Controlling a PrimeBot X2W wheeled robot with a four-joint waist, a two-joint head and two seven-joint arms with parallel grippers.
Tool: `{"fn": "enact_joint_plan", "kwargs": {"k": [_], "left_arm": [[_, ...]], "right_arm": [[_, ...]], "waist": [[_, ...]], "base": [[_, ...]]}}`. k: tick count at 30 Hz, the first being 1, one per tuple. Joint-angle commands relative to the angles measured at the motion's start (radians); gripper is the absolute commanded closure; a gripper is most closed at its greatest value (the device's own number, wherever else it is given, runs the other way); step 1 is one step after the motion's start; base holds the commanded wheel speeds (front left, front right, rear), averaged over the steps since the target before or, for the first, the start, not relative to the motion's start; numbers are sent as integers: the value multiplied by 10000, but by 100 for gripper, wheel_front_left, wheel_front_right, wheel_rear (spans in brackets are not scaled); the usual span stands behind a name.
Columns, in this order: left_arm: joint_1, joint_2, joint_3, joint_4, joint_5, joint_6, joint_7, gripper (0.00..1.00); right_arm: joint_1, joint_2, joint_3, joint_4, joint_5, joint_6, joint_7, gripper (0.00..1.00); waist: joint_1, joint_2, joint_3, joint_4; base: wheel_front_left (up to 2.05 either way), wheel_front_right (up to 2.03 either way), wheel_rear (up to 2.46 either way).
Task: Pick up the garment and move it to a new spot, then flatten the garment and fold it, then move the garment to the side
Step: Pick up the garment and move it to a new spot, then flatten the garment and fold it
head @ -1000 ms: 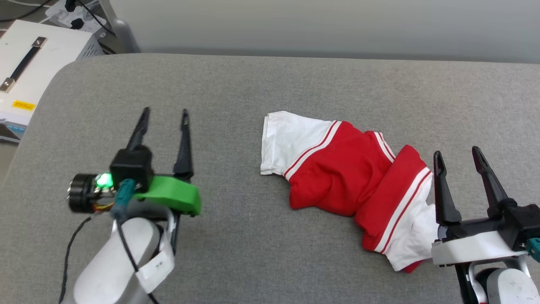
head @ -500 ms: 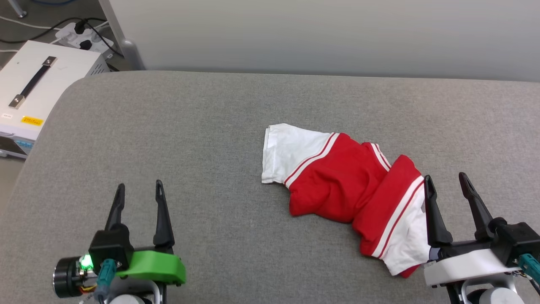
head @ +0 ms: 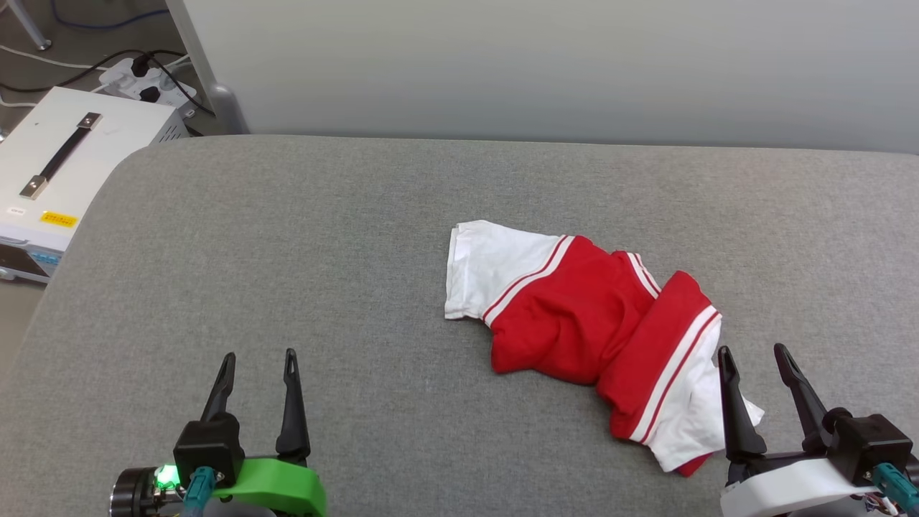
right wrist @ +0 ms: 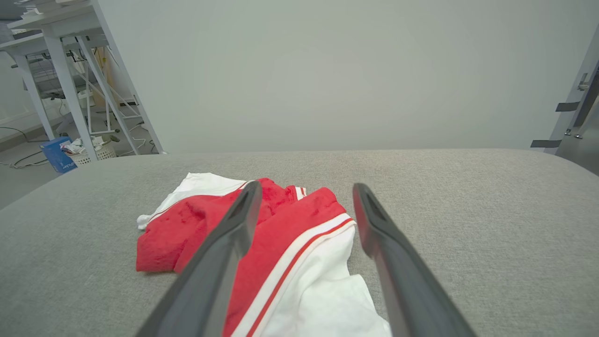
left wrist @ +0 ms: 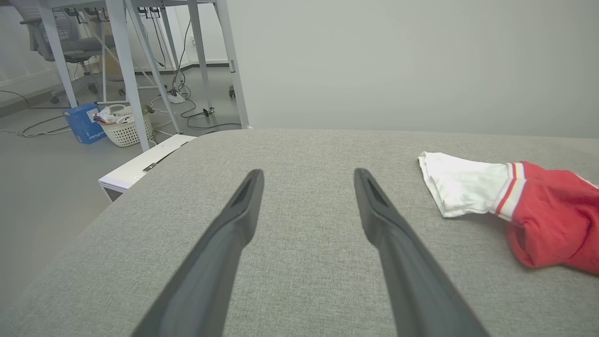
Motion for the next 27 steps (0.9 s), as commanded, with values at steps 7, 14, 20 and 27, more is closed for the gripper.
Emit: {"fn": "enact_joint_plan", "kwargs": {"k": [7,14,20,27], "left_arm": [[75,-308,397,295,388,-438,-57,0],[-1213,27,472,774,669,-1301,-57,0],[-3654,621,327,1469,637,-2348,-41,0],[-6974,1507,-760,2614,-182,-2875,1652,0]], "right_arm": [[13,-9,40,47,-84,37,-49,0],[-298,-9,87,-221,-309,37,-49,0],[-714,-9,169,-507,-494,37,-49,0],[-1206,-9,207,-730,-594,37,-49,0]], "waist": [[0,-1,13,-52],[0,-1,294,-341],[0,-1,882,-728],[0,-1,1644,-1199]], "base": [[0,0,0],[0,0,0],[0,0,0],[0,0,0]]}}
